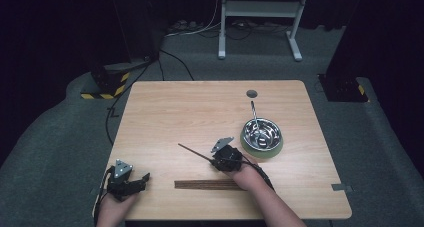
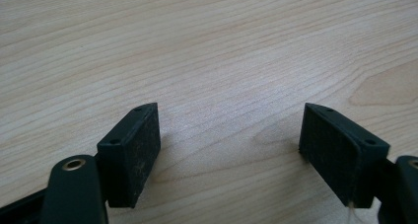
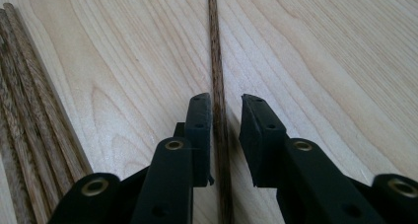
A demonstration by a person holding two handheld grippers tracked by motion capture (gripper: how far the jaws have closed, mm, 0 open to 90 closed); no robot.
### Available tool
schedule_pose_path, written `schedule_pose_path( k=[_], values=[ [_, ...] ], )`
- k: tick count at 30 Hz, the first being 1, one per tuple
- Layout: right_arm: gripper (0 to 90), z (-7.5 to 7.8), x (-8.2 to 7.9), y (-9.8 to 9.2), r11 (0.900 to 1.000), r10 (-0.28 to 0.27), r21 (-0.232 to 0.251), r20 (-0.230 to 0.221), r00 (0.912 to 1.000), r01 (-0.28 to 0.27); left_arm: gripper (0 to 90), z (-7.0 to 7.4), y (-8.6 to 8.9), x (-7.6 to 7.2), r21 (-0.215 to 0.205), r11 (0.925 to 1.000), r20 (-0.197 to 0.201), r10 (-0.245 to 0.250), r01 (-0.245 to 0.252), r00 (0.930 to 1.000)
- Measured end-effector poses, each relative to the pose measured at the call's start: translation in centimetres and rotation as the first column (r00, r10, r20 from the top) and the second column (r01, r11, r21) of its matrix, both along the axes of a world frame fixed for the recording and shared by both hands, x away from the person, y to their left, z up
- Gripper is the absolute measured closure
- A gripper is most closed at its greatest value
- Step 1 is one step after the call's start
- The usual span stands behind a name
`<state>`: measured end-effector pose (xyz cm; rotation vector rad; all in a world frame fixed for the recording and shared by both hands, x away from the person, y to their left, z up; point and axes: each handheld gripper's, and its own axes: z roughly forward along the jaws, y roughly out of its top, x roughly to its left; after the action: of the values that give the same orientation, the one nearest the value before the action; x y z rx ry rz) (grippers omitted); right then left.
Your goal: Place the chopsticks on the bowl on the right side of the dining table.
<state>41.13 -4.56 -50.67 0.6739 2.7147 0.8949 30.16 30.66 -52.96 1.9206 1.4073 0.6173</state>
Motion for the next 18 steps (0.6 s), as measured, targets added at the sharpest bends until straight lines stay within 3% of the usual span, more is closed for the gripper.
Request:
schedule_pose_path(
  k=[4, 11, 18],
  values=[
    [70.5, -0.10, -0.16, -0.28, 1.000, -0.006, 0.022, -0.016, 0.9999, 0.006, 23.6, 0.02, 0.05, 0.00, 0.006, 1.0000, 0.001, -0.004, 0.004, 1.0000],
    [74.3, -0.19, -0.22, -0.18, 1.000, -0.004, 0.024, 0.005, 1.0000, 0.004, 23.9, -0.01, 0.04, -0.05, 0.002, 1.0000, 0.005, -0.005, 0.005, 1.0000],
    [79.0, -0.33, 0.16, -0.04, 0.999, -0.010, 0.048, -0.007, 0.9999, 0.010, 24.0, -0.02, 0.04, -0.04, 0.002, 1.0000, 0.006, -0.005, 0.005, 1.0000]
  ],
)
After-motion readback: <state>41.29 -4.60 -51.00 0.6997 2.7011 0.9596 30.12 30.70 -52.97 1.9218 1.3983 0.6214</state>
